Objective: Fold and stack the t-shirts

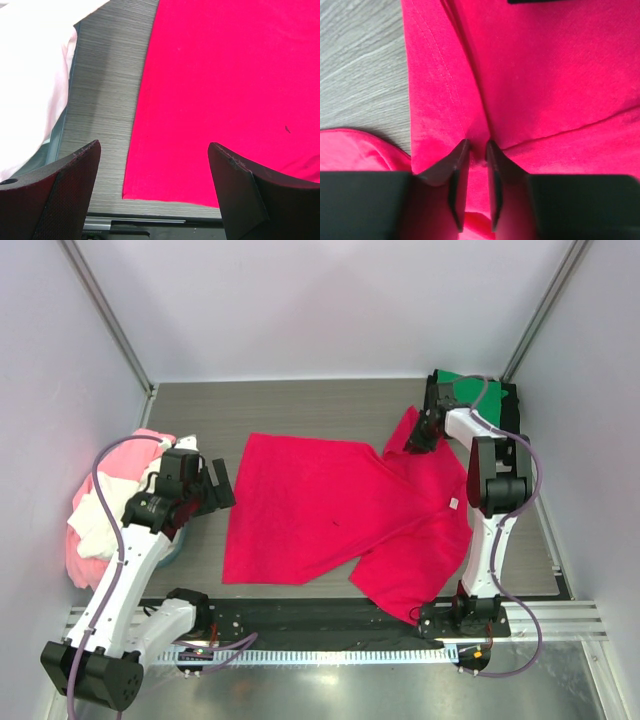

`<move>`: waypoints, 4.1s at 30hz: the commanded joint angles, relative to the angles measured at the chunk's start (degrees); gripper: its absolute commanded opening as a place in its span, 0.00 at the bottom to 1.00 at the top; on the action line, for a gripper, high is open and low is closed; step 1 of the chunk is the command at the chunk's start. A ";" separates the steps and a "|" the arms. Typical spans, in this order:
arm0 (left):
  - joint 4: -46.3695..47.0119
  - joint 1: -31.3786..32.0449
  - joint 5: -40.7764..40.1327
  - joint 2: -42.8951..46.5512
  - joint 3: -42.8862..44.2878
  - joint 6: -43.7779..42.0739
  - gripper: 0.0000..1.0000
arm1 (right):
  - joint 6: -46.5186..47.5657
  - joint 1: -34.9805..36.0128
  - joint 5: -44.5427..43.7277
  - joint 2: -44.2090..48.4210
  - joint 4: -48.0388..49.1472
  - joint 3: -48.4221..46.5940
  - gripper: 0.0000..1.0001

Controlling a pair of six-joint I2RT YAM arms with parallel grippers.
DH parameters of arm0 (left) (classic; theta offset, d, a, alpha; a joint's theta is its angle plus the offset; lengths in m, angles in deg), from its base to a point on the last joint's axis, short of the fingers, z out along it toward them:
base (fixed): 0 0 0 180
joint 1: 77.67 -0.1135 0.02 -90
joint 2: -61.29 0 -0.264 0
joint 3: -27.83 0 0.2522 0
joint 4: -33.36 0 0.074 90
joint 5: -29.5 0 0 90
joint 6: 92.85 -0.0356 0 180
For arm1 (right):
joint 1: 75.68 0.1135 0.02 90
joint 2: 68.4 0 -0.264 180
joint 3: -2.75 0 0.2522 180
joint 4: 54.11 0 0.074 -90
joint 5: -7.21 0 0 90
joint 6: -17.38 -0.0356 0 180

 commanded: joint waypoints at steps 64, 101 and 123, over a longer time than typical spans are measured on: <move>8.46 -9.13 5.48 -74.42 44.69 13.95 0.86 | 5.18 6.27 -8.21 -22.40 -16.03 -40.36 0.69; 6.16 -3.42 -12.70 -0.59 -24.90 34.95 0.84 | -18.29 14.70 -16.91 70.49 -15.15 54.00 0.73; 19.88 -3.59 -12.45 -13.17 -25.34 33.90 0.22 | -21.88 15.93 -19.72 67.77 -17.00 55.50 0.72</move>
